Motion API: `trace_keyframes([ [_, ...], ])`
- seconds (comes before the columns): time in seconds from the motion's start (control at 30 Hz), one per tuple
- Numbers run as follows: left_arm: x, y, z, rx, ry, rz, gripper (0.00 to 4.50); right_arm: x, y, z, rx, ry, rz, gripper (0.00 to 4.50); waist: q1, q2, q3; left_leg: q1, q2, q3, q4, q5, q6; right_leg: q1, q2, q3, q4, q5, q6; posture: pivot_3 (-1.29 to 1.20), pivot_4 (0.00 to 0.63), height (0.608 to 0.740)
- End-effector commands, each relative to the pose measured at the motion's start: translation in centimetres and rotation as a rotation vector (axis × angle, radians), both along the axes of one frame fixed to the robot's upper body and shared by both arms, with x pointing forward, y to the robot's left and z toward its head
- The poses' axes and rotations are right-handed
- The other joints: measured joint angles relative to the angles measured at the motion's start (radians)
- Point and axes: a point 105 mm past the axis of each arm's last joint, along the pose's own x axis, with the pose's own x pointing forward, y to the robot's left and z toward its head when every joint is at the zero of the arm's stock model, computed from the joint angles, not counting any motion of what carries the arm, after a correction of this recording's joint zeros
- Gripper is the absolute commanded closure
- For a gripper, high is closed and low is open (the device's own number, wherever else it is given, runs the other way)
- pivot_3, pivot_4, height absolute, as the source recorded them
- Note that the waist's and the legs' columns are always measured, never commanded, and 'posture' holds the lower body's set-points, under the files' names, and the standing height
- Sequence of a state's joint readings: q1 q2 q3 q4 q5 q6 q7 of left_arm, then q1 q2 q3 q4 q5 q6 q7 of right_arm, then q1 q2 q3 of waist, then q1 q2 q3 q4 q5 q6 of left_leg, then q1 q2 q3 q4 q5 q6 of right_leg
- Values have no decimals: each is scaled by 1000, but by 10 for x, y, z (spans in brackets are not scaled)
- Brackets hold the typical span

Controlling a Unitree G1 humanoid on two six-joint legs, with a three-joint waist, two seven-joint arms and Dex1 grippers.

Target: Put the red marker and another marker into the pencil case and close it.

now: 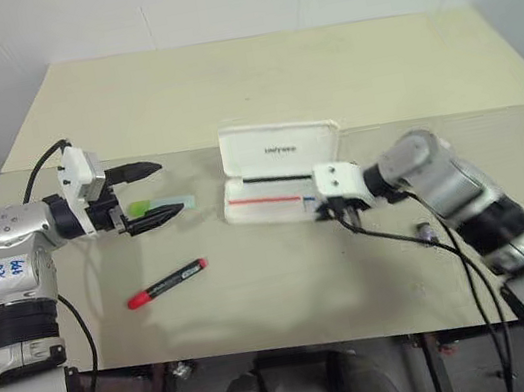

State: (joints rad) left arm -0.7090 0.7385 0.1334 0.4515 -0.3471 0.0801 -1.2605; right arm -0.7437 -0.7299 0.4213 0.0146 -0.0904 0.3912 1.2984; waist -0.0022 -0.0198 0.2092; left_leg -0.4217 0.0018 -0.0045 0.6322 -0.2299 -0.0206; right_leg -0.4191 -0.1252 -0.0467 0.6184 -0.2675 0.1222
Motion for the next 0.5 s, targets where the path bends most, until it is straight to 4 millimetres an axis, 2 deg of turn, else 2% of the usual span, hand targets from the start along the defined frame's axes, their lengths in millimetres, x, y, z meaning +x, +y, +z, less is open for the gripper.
trace_keyframes([
  [0.03,2,-6,11,-3,-43,-26,0,-17,-4,0,-21,4,21,4486,1,0,0,0,0,0,0,0,0,0,0,0,0,0,0,0,150,740],
  [0.27,5,-11,9,-5,-33,-48,0,-39,-15,-4,-43,16,-44,4486,2,0,0,1,0,0,3,0,0,1,0,0,-1,0,-1,0,150,740],
  [0.5,7,-16,7,-10,-30,-62,0,-48,-21,-8,-51,30,-92,4486,3,0,0,1,0,0,5,0,0,1,0,0,0,0,-1,0,150,740],
])
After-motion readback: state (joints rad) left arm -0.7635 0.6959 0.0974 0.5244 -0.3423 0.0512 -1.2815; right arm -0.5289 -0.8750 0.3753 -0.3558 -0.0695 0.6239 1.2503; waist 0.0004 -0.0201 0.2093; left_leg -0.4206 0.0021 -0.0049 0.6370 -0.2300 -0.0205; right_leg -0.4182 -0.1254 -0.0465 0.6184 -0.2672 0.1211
